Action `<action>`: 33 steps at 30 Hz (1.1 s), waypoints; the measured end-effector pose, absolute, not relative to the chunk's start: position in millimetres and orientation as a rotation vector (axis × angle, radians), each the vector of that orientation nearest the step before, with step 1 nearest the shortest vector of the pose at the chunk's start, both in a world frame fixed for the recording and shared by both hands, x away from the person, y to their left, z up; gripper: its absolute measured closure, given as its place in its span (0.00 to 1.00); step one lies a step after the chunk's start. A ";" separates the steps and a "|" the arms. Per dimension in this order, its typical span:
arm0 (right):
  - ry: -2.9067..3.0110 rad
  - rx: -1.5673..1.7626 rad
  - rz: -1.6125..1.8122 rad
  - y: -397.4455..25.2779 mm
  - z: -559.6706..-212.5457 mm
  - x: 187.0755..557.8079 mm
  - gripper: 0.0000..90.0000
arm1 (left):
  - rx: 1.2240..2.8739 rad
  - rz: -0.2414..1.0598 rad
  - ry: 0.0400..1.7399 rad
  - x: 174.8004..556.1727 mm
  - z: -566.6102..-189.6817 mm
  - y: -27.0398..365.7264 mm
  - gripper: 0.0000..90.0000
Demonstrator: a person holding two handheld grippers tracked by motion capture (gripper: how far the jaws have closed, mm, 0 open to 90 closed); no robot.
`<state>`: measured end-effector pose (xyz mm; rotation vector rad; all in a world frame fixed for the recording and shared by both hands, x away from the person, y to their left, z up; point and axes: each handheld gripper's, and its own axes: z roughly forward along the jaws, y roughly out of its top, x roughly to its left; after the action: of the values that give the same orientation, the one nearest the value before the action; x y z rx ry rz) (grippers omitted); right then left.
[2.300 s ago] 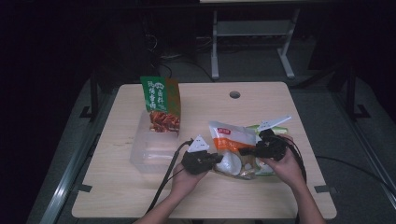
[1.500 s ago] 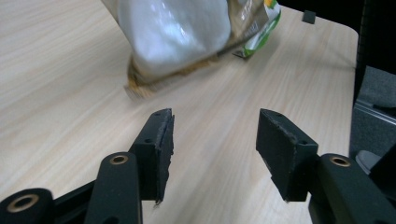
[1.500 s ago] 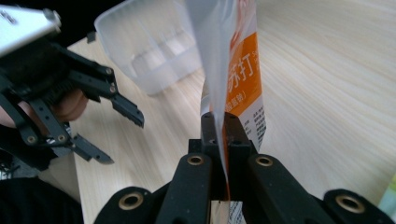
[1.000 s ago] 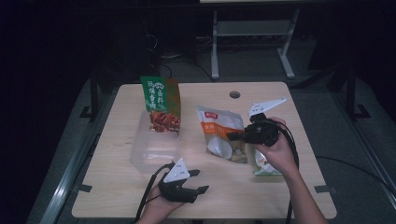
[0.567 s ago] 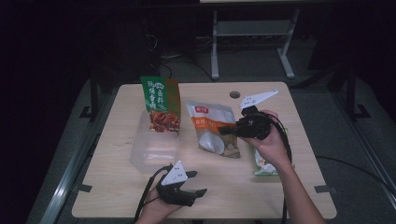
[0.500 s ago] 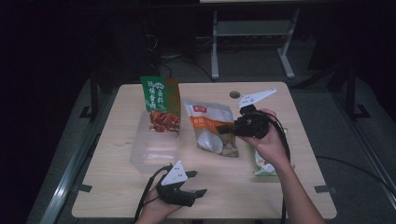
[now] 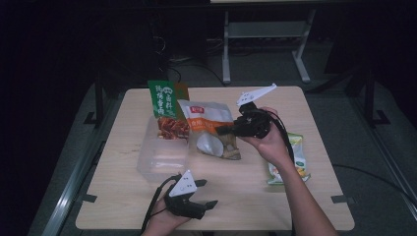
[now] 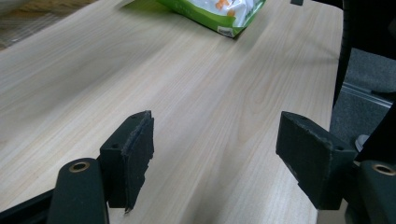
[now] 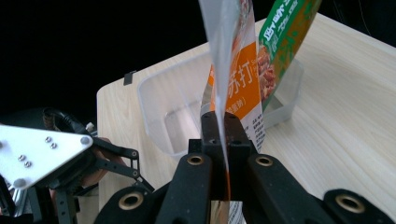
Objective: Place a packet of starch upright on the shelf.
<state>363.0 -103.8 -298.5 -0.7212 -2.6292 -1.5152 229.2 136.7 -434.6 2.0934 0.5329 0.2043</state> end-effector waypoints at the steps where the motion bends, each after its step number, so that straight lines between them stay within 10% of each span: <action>1: -2.627 -0.718 -1.517 -102.2 -297.5 363.6 1.00 | 2.091 0.204 0.533 229.2 -434.5 136.8 0.30; 33: -2.624 -0.594 -1.534 -44.9 -279.1 379.2 1.00 | 2.094 0.207 0.528 228.2 -433.2 138.3 0.29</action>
<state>379.2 -44.9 -279.1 -0.5938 -2.6245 -1.5339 228.2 138.3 -433.2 2.0944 0.5275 0.2073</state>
